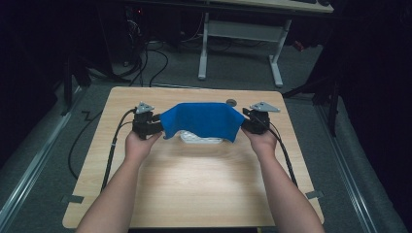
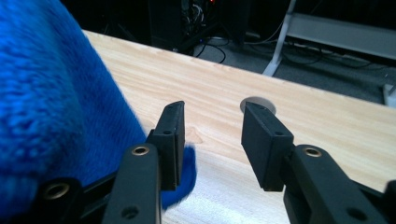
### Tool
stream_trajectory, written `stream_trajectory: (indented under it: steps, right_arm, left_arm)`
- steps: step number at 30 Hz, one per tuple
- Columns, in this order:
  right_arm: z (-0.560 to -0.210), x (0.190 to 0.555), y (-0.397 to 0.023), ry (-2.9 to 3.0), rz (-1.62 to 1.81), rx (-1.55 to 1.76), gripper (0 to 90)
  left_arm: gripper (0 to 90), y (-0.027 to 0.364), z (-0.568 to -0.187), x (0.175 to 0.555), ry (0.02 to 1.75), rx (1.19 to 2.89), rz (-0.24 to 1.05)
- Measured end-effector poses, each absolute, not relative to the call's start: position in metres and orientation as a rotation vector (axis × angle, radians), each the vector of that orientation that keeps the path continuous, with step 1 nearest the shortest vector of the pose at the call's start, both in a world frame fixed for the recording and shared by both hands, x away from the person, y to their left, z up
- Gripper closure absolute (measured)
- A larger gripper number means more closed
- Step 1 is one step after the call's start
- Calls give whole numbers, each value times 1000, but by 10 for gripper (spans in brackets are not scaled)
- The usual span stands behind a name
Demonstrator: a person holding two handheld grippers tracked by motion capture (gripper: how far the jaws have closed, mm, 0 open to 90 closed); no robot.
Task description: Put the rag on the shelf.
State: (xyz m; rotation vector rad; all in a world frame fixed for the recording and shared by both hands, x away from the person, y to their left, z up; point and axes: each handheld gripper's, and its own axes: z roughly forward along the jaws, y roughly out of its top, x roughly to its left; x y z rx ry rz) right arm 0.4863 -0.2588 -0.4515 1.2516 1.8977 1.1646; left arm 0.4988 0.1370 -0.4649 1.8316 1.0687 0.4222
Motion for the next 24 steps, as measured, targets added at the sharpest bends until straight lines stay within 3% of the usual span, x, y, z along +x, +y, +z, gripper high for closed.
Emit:
stream_trajectory:
  steps: [24]
  right_arm:
    - [-434, 451, -279, 1868, 1146, 1225, 540]
  left_arm:
    - [528, 172, -461, 462, 1113, 1777, 448]
